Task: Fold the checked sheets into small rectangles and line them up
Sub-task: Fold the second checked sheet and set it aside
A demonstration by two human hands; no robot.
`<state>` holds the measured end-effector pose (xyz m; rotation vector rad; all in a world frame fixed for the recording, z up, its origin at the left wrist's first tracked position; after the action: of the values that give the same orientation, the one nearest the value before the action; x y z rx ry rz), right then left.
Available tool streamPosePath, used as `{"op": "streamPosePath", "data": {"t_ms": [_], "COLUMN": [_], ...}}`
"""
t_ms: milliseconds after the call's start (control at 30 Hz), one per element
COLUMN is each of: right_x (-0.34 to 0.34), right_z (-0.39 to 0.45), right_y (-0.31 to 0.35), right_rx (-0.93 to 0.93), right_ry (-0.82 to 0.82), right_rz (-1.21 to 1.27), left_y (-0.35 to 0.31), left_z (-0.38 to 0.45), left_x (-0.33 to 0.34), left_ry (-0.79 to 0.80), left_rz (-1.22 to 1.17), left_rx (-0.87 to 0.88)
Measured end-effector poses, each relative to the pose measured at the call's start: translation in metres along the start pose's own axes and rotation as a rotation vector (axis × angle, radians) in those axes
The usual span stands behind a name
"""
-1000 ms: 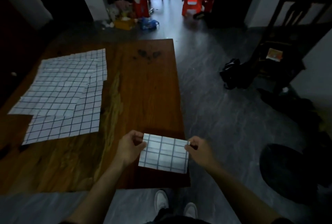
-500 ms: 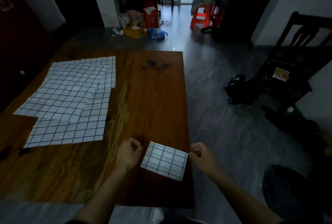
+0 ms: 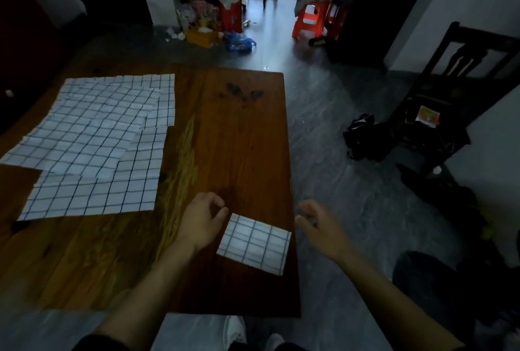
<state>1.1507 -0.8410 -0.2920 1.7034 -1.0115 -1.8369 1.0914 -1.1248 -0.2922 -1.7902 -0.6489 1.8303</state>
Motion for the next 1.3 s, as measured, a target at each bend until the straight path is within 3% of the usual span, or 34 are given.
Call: {"op": "streamPosePath", "data": {"t_ms": [300,600,833,1100,1300], "right_x": [-0.01,0.02,0.08,0.203,0.292], "right_z": [-0.001,-0.034,-0.082,-0.161,-0.232], "right_y": [0.065,0.163,0.226,0.338,0.398], "right_rx": [-0.195,-0.423,-0.508,-0.649,-0.826], "right_ry": [0.115,0.273,0.359,0.401,0.423], "right_rz": [0.059,0.088,0.048,0.01,-0.189], "left_y": [-0.026,0.005,0.072,0.184,0.262], "left_z": [-0.047,-0.119,-0.183,-0.261,-0.327], "left_x": [-0.077,-0.156,-0.215,-0.322,-0.381], "left_ry": [-0.211,-0.371,-0.484,-0.531,-0.585], "left_rz": [0.146,0.142,0.09,0.13,0.175], "left_rx": [0.053,-0.082,-0.161,-0.215,-0.277]}}
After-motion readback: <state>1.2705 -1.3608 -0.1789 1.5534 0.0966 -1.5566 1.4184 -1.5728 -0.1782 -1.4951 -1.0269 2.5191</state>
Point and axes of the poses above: each hand's wrist, its own z-axis towards the middle knuckle, its own x-axis out of the palm, y = z × x, the point moved 7 cm from there along z, towards the middle knuckle, and after that the axes turned 11 degrees about -y, right-handed, at the moved point
